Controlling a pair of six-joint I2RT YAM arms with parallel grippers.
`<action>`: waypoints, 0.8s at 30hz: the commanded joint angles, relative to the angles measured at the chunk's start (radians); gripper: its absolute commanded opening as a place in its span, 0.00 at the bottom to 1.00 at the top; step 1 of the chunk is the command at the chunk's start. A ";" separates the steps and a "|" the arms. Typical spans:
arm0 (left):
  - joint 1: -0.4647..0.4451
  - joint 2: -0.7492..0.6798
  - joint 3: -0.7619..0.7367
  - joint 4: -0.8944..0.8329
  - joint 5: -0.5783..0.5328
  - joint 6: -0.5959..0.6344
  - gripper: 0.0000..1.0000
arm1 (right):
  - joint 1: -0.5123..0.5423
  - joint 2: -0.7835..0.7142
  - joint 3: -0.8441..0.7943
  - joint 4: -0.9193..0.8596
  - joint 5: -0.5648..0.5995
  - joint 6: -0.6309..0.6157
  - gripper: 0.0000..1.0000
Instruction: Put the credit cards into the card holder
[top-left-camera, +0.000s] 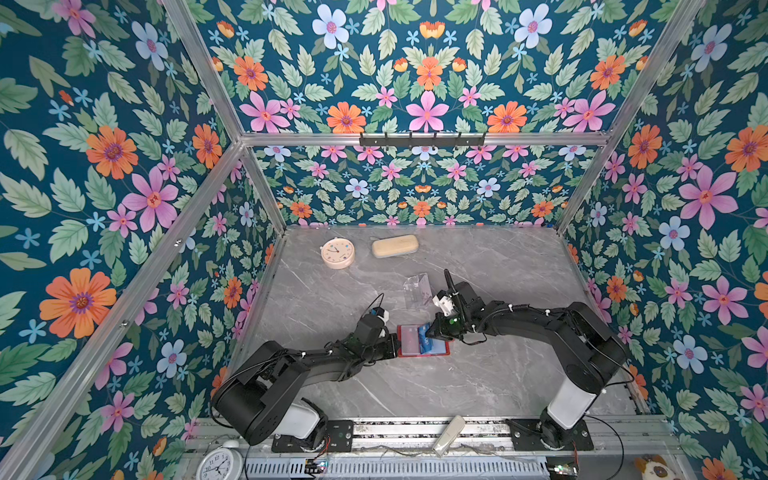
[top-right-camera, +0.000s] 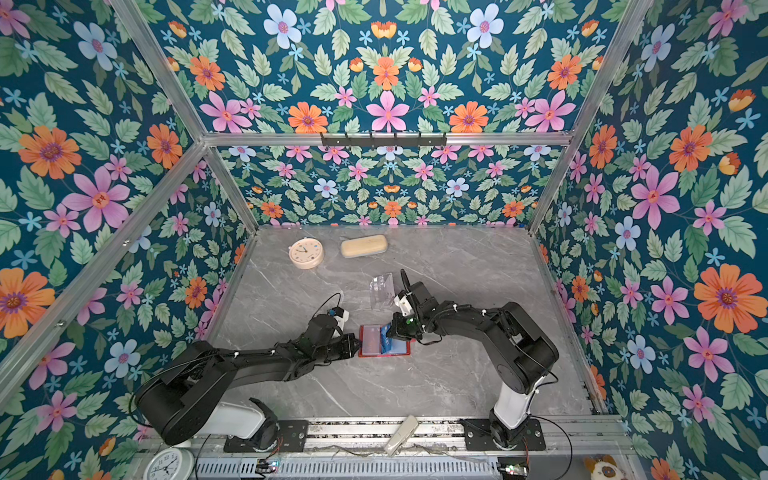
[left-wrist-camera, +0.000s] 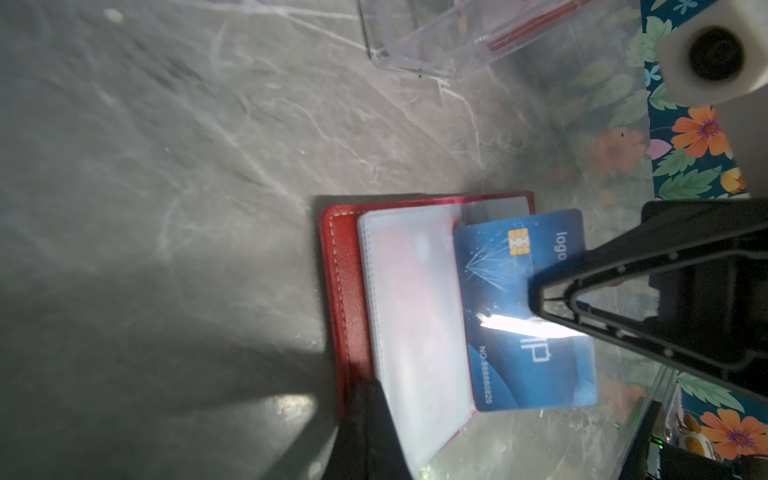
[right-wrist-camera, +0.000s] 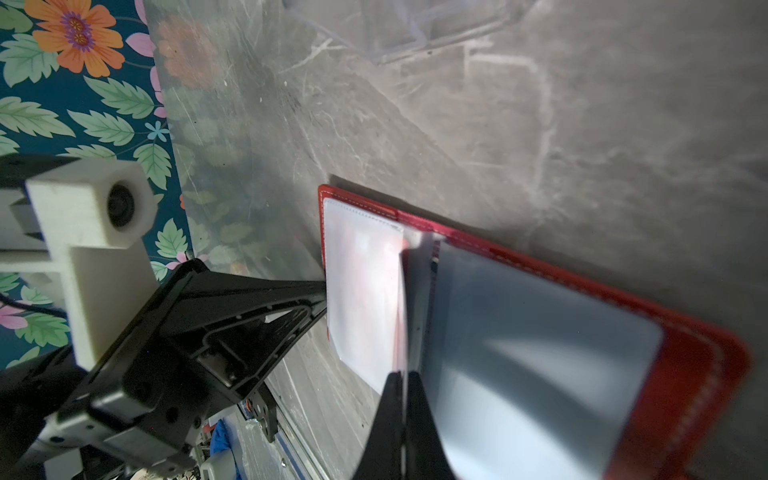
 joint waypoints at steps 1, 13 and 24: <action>-0.005 0.003 -0.007 -0.091 0.004 -0.006 0.00 | -0.006 0.002 -0.008 0.020 -0.005 0.027 0.00; -0.006 0.003 -0.003 -0.104 -0.005 0.000 0.00 | -0.016 0.032 -0.010 0.055 -0.065 0.048 0.00; -0.007 0.004 0.002 -0.113 -0.011 0.004 0.00 | -0.016 0.041 -0.008 0.068 -0.066 0.059 0.00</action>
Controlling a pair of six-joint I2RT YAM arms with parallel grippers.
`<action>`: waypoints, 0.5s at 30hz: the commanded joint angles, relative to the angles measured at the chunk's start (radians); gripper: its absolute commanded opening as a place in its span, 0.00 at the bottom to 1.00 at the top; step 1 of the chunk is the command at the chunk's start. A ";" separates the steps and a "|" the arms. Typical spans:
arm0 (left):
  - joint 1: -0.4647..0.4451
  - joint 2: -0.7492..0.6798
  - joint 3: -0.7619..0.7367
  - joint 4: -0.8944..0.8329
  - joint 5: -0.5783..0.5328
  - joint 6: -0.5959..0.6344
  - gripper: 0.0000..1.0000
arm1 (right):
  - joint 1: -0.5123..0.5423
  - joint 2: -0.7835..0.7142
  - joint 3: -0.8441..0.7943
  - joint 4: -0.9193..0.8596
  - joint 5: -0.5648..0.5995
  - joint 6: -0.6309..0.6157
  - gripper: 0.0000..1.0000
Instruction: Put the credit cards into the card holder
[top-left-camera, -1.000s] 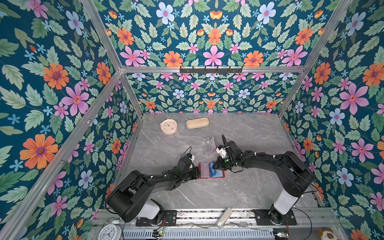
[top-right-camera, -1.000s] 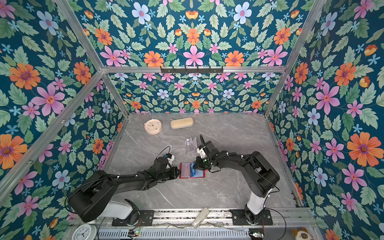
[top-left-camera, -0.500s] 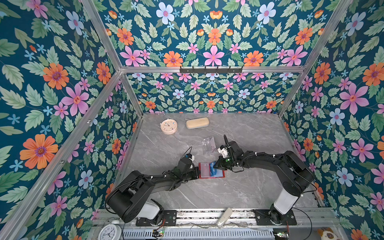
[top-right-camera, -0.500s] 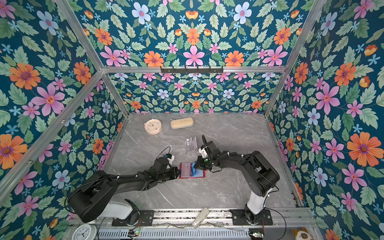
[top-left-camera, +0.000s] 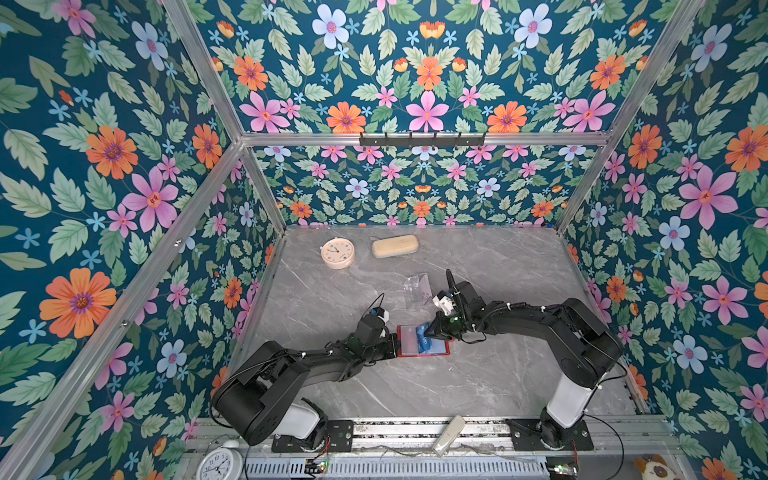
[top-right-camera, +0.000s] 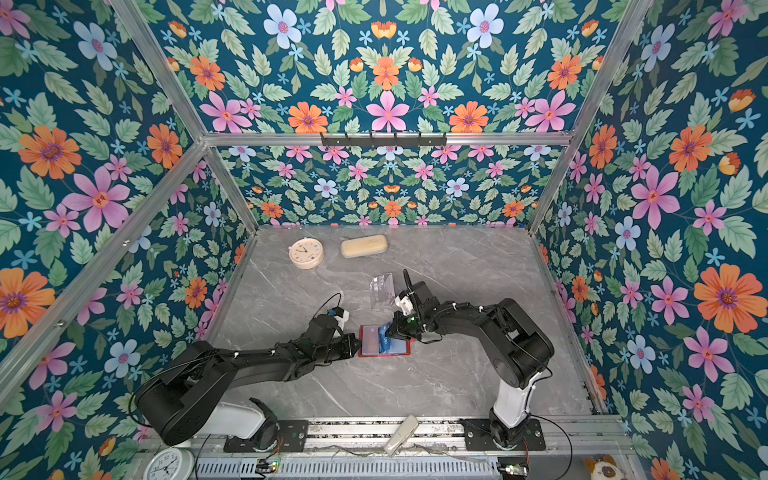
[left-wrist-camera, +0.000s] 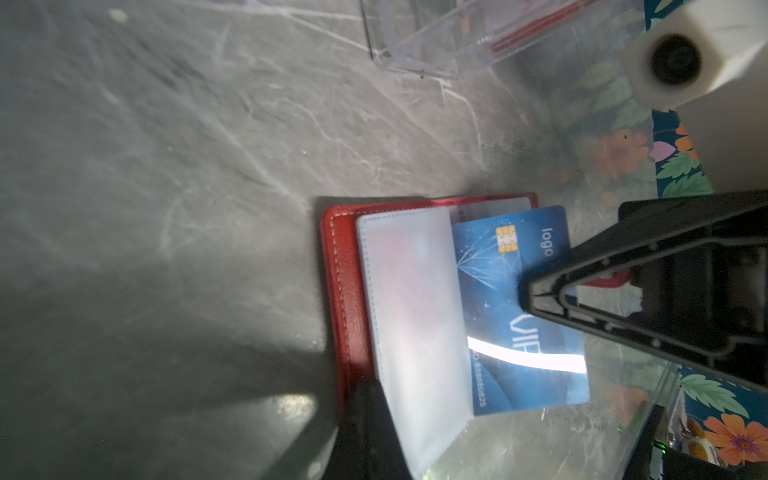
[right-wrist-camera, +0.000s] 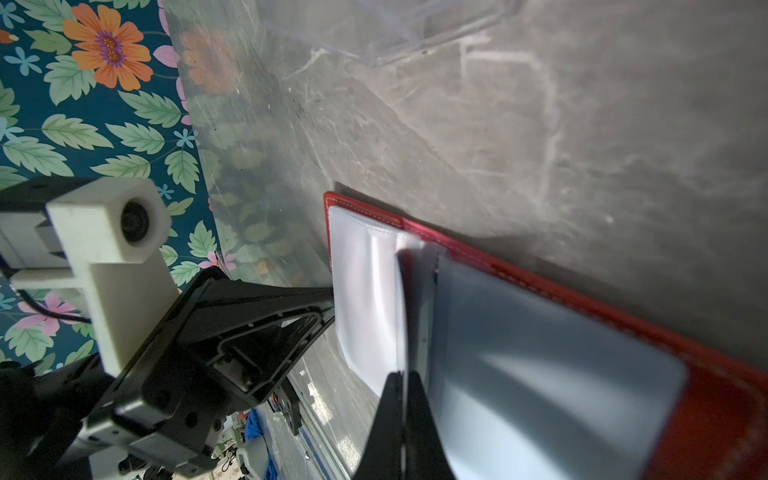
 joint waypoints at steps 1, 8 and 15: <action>-0.002 0.006 -0.003 -0.106 -0.002 0.011 0.00 | 0.002 0.000 -0.006 0.013 0.015 0.021 0.00; -0.002 0.005 -0.004 -0.109 -0.009 0.011 0.00 | 0.002 -0.028 -0.045 0.066 0.071 0.067 0.00; -0.002 0.006 -0.008 -0.109 -0.011 0.010 0.00 | 0.001 -0.014 -0.068 0.109 0.049 0.084 0.00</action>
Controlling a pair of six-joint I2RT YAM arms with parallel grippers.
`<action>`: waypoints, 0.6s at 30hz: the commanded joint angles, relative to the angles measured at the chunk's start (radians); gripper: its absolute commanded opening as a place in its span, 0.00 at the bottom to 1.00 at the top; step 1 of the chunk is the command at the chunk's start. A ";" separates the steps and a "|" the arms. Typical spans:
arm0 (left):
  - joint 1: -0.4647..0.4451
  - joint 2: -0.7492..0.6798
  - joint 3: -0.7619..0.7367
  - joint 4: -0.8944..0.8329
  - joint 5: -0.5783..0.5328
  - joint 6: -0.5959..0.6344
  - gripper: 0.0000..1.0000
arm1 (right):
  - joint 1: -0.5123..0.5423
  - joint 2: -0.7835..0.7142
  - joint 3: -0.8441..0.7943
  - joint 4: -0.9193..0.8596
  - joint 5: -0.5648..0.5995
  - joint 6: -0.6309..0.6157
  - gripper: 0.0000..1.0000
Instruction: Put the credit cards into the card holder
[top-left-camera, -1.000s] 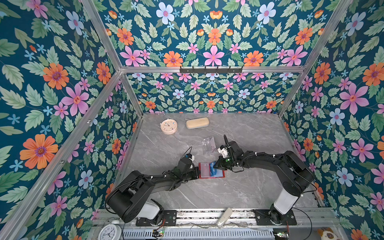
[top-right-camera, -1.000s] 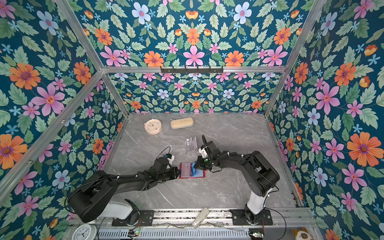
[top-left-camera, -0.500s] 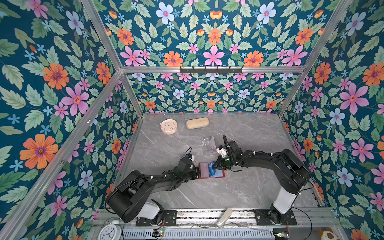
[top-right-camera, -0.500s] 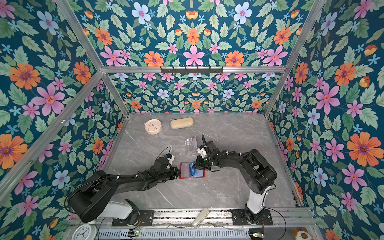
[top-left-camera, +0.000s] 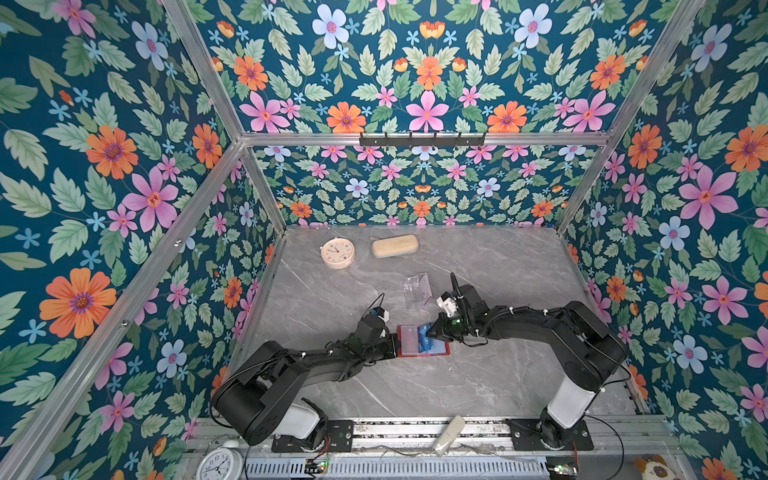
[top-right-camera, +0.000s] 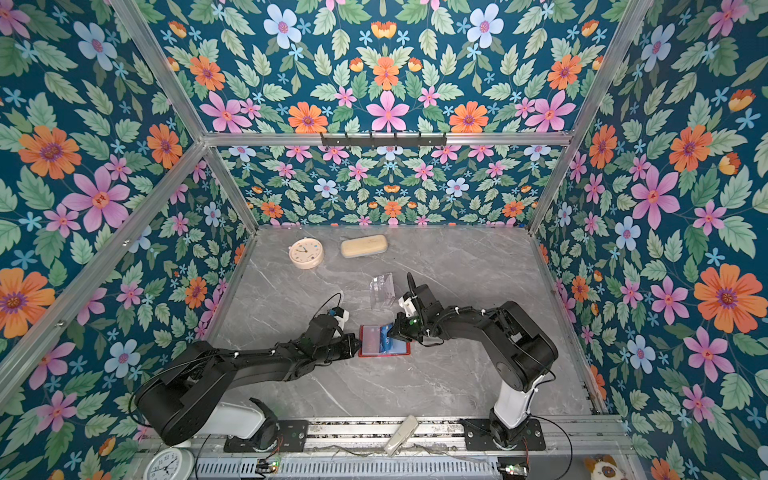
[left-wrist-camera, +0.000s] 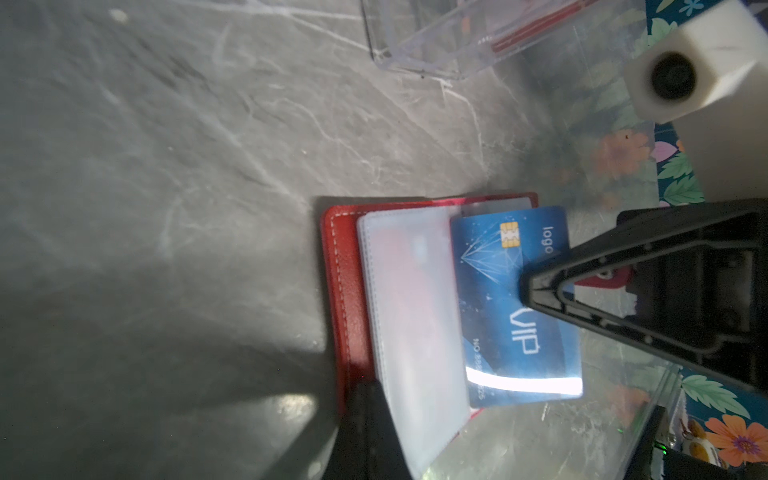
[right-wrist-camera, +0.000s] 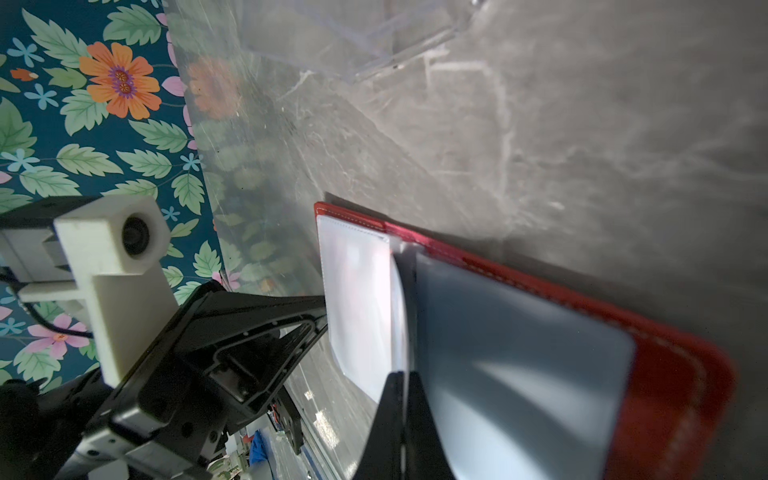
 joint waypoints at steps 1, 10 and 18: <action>-0.001 0.005 -0.007 -0.108 -0.008 0.010 0.00 | 0.002 0.019 0.001 0.020 -0.002 0.009 0.00; -0.001 0.003 -0.009 -0.109 -0.009 0.007 0.00 | 0.004 0.034 -0.001 0.026 -0.011 0.009 0.00; -0.001 0.003 -0.008 -0.114 -0.012 0.007 0.00 | 0.016 0.020 0.022 -0.050 0.022 -0.026 0.24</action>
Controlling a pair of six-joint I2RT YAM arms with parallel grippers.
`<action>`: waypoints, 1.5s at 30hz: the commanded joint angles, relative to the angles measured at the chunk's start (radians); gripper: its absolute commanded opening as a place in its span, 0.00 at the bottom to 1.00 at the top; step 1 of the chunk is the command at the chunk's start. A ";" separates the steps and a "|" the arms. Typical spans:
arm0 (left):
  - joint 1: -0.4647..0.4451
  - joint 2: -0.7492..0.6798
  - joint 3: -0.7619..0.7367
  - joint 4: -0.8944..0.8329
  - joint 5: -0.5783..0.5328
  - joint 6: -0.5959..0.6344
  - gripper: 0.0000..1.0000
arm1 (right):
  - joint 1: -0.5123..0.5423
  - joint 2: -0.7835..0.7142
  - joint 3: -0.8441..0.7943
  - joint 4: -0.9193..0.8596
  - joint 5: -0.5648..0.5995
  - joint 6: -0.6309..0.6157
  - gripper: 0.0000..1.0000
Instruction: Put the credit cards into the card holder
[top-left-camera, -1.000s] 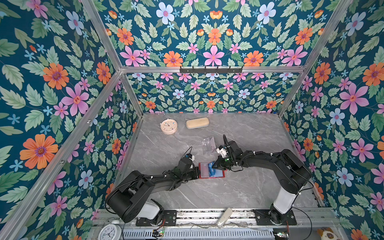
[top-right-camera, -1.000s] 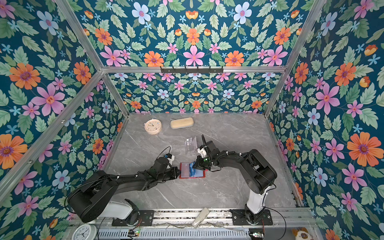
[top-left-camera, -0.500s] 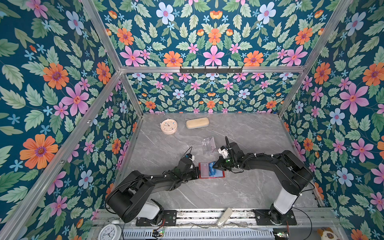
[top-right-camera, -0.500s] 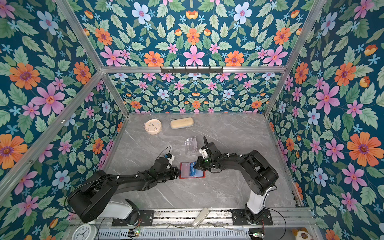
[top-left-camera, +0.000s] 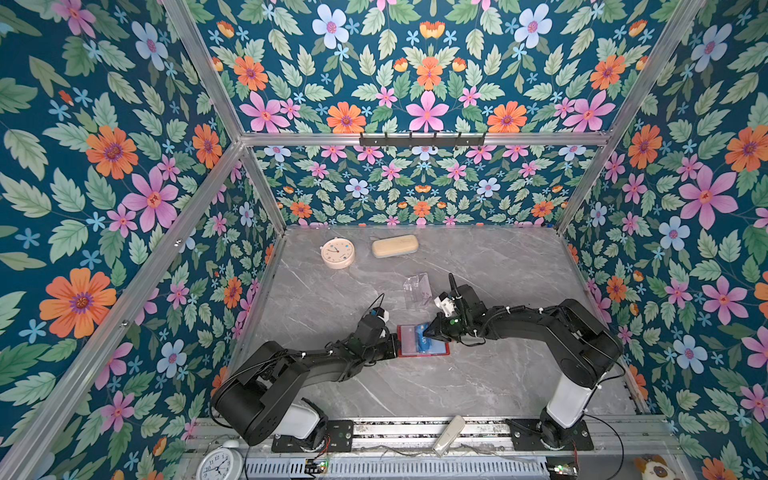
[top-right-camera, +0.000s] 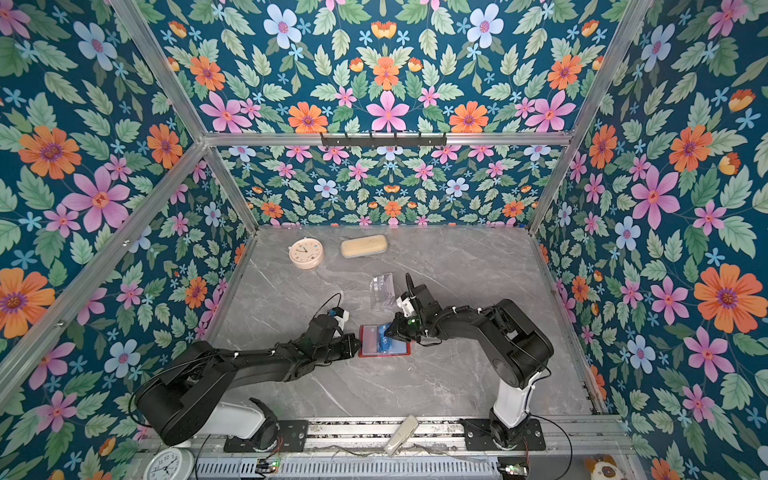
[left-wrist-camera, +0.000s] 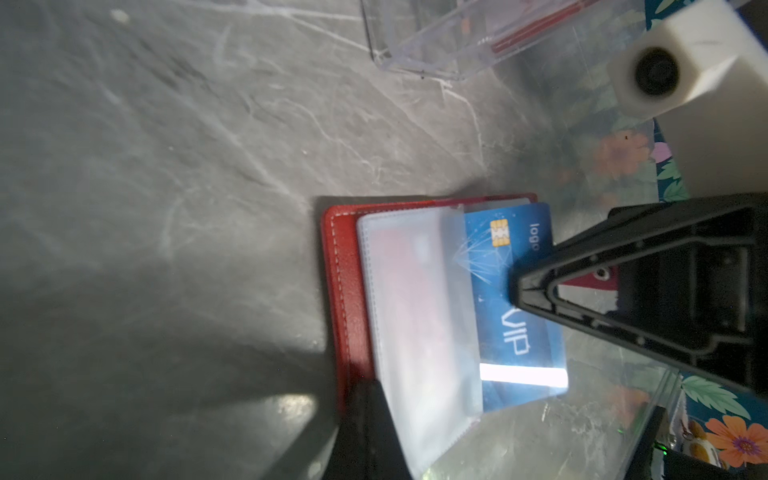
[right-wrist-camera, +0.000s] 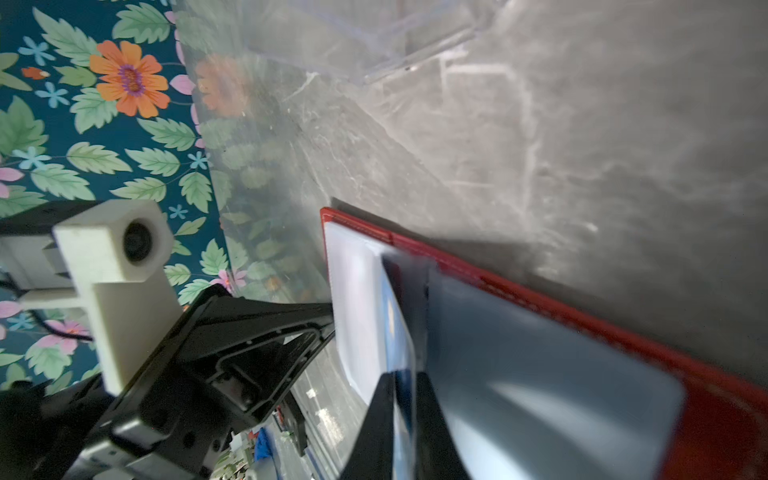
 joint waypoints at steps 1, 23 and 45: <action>-0.001 0.003 -0.007 -0.116 -0.010 0.008 0.00 | 0.007 -0.010 0.017 -0.071 0.033 -0.029 0.26; -0.001 0.000 -0.007 -0.136 -0.031 0.011 0.00 | 0.087 -0.077 0.137 -0.412 0.423 -0.139 0.38; -0.001 0.001 -0.008 -0.138 -0.033 0.010 0.00 | 0.130 0.051 0.258 -0.570 0.480 -0.192 0.21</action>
